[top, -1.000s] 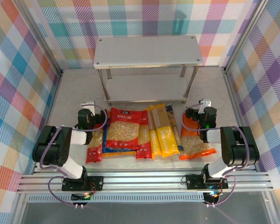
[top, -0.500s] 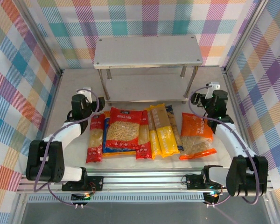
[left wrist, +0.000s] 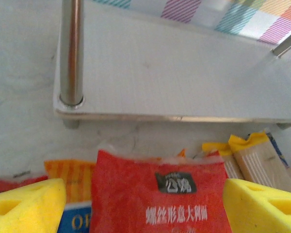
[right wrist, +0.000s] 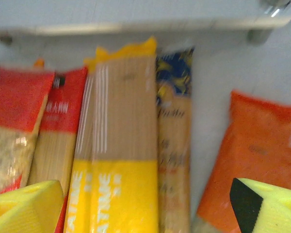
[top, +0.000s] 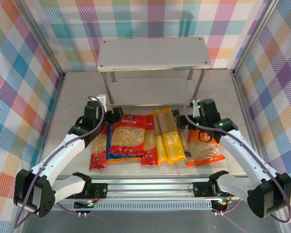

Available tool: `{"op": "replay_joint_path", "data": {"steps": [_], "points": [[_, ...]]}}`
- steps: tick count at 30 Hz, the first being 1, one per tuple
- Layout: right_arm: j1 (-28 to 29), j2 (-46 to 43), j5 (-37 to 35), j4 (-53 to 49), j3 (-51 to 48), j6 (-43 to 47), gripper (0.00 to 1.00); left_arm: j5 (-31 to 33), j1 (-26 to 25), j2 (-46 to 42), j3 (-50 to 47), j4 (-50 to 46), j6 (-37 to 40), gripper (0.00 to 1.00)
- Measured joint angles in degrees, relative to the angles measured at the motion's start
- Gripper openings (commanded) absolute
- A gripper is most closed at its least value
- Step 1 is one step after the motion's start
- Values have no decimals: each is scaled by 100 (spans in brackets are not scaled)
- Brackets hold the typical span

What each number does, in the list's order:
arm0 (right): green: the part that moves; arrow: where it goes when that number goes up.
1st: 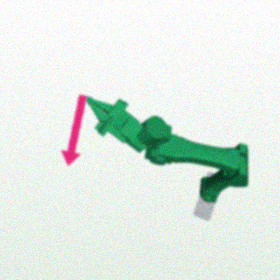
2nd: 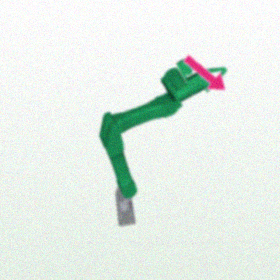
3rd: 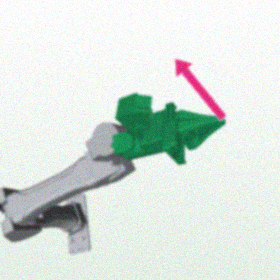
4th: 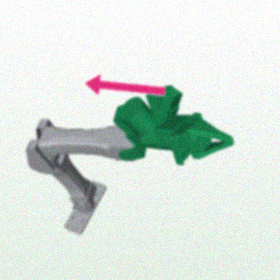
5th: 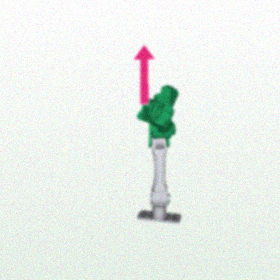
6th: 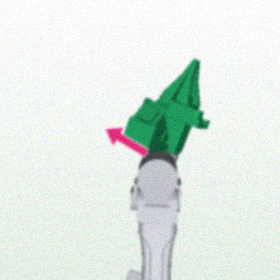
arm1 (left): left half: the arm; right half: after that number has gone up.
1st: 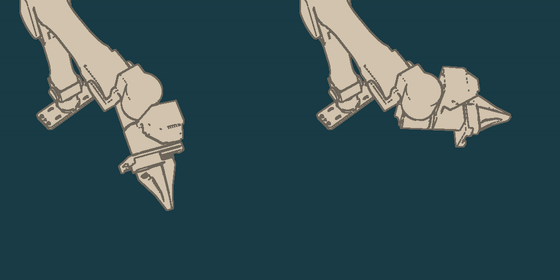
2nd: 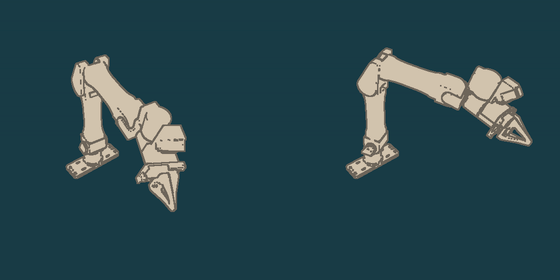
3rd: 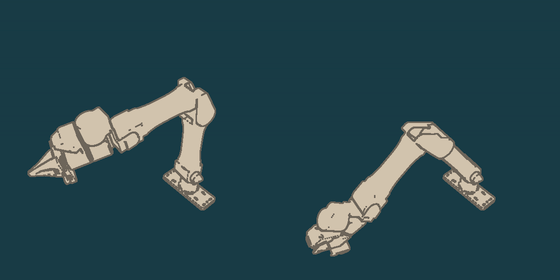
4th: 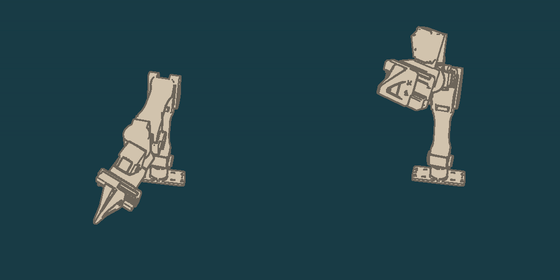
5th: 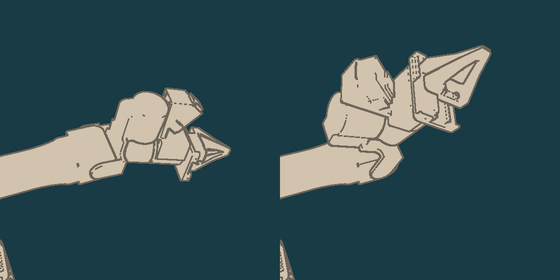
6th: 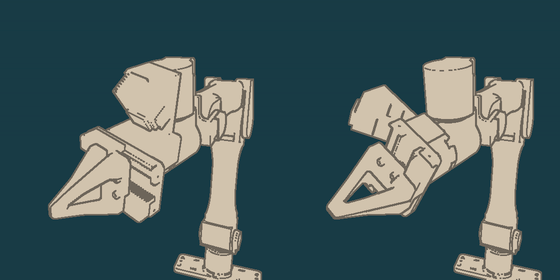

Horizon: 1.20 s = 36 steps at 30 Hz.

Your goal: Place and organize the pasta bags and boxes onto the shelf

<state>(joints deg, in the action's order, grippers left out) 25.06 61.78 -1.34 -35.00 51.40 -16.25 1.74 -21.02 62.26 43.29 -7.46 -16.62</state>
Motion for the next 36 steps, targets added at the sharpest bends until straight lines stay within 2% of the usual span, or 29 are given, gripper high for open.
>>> {"op": "replay_joint_path", "data": {"steps": [6,13,25,32,36], "points": [[970,612,-251,-326,-76,-597,93,92,-136,-258,-208,-382,-299,83],[1606,1502,-422,-356,-157,-1060,95,90,-146,-195,-245,-555,-422,83],[1838,2387,-793,-662,22,-1480,98,76,-146,-125,-256,-597,-505,84],[1958,2592,-833,-723,164,-1486,94,87,-146,-81,-256,-595,-505,85],[2026,2712,-909,-780,232,-1491,87,87,-146,-39,-256,-595,-505,84]]}}
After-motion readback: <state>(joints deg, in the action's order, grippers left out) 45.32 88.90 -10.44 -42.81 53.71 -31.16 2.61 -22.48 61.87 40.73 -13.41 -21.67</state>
